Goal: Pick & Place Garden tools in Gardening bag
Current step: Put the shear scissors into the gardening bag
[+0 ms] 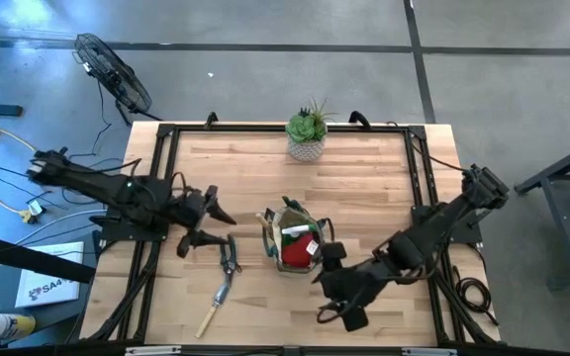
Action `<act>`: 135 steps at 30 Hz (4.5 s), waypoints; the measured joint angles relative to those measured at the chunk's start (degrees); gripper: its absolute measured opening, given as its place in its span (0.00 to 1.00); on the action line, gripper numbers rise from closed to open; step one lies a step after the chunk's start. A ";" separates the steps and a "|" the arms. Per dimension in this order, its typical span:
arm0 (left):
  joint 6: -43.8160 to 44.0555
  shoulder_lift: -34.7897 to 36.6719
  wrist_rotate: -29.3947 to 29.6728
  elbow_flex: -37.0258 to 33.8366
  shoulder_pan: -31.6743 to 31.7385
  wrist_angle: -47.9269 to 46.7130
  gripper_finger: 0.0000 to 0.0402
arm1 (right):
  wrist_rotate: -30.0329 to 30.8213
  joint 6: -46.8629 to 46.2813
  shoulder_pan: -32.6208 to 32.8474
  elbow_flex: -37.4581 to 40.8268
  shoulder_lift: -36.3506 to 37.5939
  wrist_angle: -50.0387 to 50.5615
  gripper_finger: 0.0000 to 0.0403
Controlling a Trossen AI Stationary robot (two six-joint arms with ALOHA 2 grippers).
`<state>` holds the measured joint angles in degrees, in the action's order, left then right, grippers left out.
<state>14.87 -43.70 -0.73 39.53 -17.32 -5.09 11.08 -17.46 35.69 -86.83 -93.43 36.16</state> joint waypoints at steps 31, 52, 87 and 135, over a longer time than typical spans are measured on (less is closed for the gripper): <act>57.51 -14.23 19.61 -0.02 -14.93 -23.52 0.63 | 5.48 -6.14 0.24 0.00 -0.04 13.84 0.66; 84.34 -24.95 3.78 -0.06 -7.36 -36.24 0.63 | 6.28 -5.80 -3.07 3.38 -0.11 26.85 0.66; 84.64 -33.16 9.99 -0.07 -6.63 -28.52 0.63 | 8.30 -14.07 -1.21 6.56 -0.09 23.59 0.66; 72.95 -43.58 -1.82 -0.03 -0.31 -31.92 0.10 | 10.02 -12.25 3.45 6.56 -0.09 23.36 0.66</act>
<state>87.82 -87.29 -2.56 39.50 -17.63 -37.00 21.10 -29.71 39.13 -80.27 -93.51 59.52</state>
